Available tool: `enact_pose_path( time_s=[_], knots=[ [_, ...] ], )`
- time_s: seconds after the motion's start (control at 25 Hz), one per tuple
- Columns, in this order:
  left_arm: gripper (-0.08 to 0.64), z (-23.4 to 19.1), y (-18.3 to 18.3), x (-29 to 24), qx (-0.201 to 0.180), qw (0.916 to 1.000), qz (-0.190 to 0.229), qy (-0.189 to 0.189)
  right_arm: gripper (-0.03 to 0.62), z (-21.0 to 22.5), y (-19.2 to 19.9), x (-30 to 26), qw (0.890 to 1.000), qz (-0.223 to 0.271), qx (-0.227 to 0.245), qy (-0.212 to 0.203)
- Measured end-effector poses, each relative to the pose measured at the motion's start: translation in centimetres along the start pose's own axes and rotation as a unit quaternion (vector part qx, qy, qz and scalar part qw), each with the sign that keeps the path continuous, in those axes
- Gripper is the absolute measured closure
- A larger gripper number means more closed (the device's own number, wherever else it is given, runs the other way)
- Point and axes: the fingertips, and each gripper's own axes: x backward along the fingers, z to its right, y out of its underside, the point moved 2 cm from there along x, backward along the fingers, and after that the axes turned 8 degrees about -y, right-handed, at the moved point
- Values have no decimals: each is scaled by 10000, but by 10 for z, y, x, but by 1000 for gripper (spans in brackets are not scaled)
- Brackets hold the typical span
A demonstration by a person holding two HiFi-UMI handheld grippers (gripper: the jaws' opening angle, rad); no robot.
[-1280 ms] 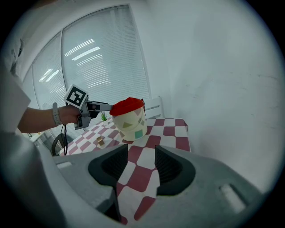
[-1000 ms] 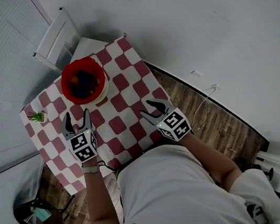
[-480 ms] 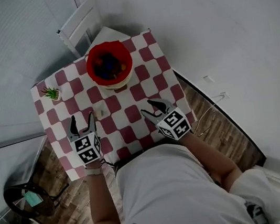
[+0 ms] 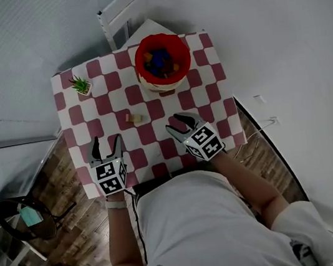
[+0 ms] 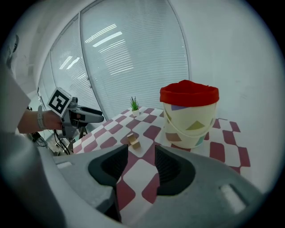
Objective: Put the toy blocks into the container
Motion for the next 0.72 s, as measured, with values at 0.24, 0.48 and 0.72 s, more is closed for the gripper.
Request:
enact_pose_path(
  time_s=[0.24, 0.48, 0.72],
  knots=[
    [264, -15, 22, 3, -73, 9997, -170, 134, 419, -11, -2, -49, 9993, -303, 236, -29],
    [264, -37, 46, 6, 15, 9991, -352, 220, 419, -15, -2, -92, 9963, -671, 534, 19],
    [264, -55, 76, 11, 149, 9980, -585, 214, 419, -11, 1, -129, 9929, -978, 676, -13]
  ],
)
